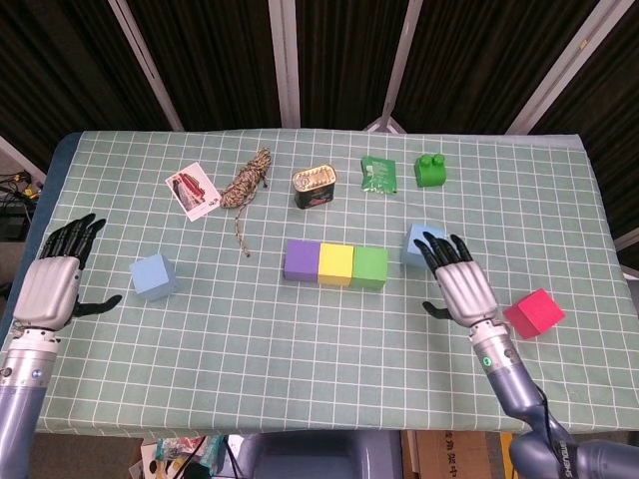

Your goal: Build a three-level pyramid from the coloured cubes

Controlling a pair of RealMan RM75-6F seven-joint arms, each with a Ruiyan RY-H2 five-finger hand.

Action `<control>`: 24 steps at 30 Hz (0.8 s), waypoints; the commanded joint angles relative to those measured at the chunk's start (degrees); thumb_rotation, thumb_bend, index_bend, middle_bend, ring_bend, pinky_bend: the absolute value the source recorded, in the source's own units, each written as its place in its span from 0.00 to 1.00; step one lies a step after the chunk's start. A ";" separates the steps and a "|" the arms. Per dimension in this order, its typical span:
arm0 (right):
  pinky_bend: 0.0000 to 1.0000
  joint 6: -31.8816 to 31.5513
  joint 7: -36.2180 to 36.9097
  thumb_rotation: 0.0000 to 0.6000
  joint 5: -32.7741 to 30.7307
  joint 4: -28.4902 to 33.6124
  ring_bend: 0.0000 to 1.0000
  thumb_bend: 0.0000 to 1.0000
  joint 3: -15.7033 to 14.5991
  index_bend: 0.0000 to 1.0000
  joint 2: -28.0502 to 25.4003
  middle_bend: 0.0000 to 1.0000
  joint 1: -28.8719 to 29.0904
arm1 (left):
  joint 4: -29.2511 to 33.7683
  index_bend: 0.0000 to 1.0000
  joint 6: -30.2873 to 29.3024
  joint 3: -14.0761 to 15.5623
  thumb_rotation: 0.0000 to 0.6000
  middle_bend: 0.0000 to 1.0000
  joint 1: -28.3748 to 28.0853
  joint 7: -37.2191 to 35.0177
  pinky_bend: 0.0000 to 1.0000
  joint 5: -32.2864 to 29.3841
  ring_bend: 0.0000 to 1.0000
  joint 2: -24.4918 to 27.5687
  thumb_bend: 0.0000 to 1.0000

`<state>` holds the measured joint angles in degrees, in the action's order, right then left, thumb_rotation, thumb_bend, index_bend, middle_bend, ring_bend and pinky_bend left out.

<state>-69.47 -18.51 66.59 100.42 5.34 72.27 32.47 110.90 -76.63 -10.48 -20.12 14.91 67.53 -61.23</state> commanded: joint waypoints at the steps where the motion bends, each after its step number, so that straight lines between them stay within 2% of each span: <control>1: 0.00 -0.87 1.68 1.00 0.05 1.39 0.10 0.23 -0.64 0.00 -2.26 0.00 -1.93 | -0.27 0.00 -0.33 -0.06 1.00 0.00 -0.07 0.15 0.06 0.40 0.00 -0.39 0.10; 8: 0.00 0.22 2.93 1.00 -0.71 0.35 0.10 0.23 -0.71 0.00 -3.63 0.00 -3.15 | -0.06 0.00 -1.37 -0.22 1.00 0.00 -0.03 0.65 0.06 1.36 0.00 -0.94 0.08; 18: 0.00 7.67 0.70 1.00 -5.08 -5.20 0.10 0.23 3.24 0.00 -2.91 0.00 1.68 | 0.19 0.00 -1.91 -0.23 1.00 0.00 -0.04 1.77 0.06 1.81 0.00 -1.22 0.08; 24: 0.00 12.72 -1.99 1.00 -10.80 -8.80 0.10 0.23 5.95 0.00 -1.02 0.03 5.79 | -0.19 0.00 -1.82 -0.48 1.00 0.00 -0.11 1.89 0.06 1.17 0.00 -1.34 0.08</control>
<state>-58.20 -19.45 57.43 92.90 10.28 70.41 36.90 110.74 -78.46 -10.93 -20.21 16.79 68.72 -62.56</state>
